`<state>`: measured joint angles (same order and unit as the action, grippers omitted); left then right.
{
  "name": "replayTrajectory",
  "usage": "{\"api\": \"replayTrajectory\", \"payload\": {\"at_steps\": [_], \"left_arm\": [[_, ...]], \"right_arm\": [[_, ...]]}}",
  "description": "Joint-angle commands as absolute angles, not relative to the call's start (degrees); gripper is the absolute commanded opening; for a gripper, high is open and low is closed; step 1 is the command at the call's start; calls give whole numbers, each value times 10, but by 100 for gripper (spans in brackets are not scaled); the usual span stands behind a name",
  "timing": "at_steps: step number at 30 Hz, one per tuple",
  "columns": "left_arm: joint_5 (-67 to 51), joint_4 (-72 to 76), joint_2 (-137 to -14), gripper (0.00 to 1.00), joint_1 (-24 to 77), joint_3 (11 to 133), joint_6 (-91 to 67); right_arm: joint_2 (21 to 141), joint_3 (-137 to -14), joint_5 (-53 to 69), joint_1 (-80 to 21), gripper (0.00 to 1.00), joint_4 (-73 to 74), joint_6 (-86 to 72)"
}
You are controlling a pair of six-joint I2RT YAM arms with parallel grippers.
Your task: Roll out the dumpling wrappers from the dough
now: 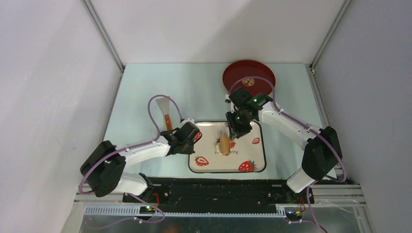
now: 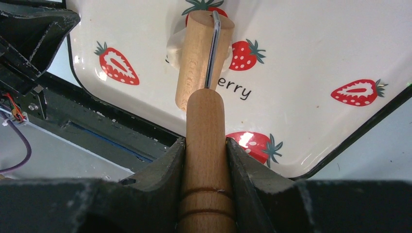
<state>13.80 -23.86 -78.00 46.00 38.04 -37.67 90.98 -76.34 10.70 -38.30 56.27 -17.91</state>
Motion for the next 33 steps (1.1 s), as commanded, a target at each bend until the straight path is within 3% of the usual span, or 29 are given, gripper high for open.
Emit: {"api": "replayTrajectory", "payload": {"at_steps": [1, 33], "left_arm": [[129, -297, -800, 8, 468, 371, -376], [130, -299, -801, 8, 470, 372, -378]], "right_arm": [[914, -781, 49, -384, 0, 591, -166], [925, -713, -56, -377, 0, 615, -166]]}}
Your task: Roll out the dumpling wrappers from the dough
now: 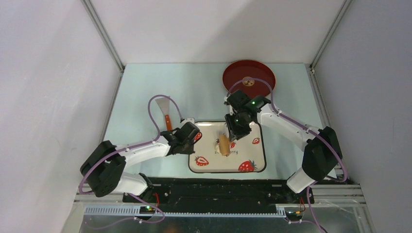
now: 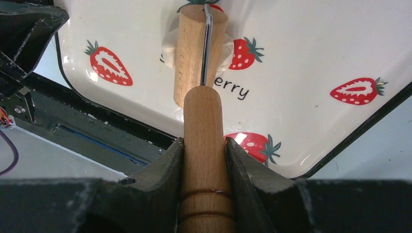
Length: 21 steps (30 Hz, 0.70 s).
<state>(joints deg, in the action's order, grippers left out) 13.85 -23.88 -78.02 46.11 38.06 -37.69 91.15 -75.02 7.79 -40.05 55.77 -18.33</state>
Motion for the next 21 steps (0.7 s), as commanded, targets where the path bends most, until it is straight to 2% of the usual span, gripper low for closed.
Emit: {"api": "replayTrajectory", "payload": {"at_steps": [1, 21], "left_arm": [[130, -300, -801, 8, 470, 372, -378], [131, -300, -802, 8, 470, 374, -378]], "right_arm": [[924, -710, -56, -374, 0, 616, -166], [902, -671, -67, -336, 0, 629, -160]]}}
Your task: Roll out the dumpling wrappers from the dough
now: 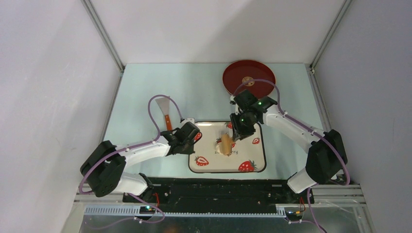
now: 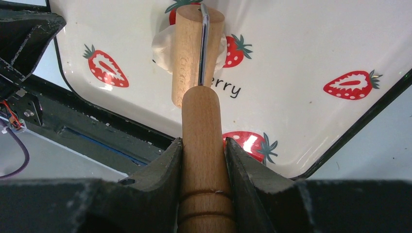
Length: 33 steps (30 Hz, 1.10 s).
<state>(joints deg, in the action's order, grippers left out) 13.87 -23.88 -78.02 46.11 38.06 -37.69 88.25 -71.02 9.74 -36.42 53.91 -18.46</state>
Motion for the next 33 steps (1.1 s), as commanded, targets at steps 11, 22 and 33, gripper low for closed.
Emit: {"api": "replayTrajectory", "payload": {"at_steps": [11, 22, 33], "left_arm": [[131, -301, -803, 8, 470, 374, -379], [131, -303, -803, 8, 470, 375, -380], [149, -329, -830, 7, 470, 369, -406]], "right_arm": [[912, -649, -81, -333, 0, 632, -162], [907, -644, -93, -319, 0, 641, -164], [905, -644, -88, -313, 0, 643, -165]]}}
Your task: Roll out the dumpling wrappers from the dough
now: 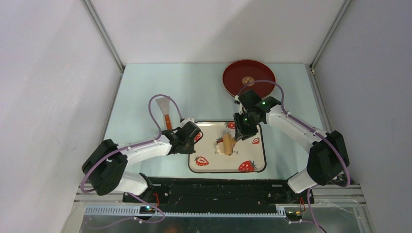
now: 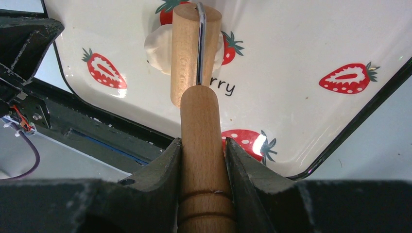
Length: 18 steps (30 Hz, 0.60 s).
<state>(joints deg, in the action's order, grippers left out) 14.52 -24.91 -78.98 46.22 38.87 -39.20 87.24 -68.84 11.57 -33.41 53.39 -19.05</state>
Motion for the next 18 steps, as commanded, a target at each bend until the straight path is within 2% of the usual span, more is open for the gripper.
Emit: {"api": "replayTrajectory", "payload": {"at_steps": [1, 18], "left_arm": [[149, -329, -834, 6, 470, 367, -411], [189, -361, -793, 3, 453, 324, -443]], "right_arm": [[905, -644, -87, -313, 0, 643, -164], [901, -644, -69, -312, 0, 638, -155]]}}
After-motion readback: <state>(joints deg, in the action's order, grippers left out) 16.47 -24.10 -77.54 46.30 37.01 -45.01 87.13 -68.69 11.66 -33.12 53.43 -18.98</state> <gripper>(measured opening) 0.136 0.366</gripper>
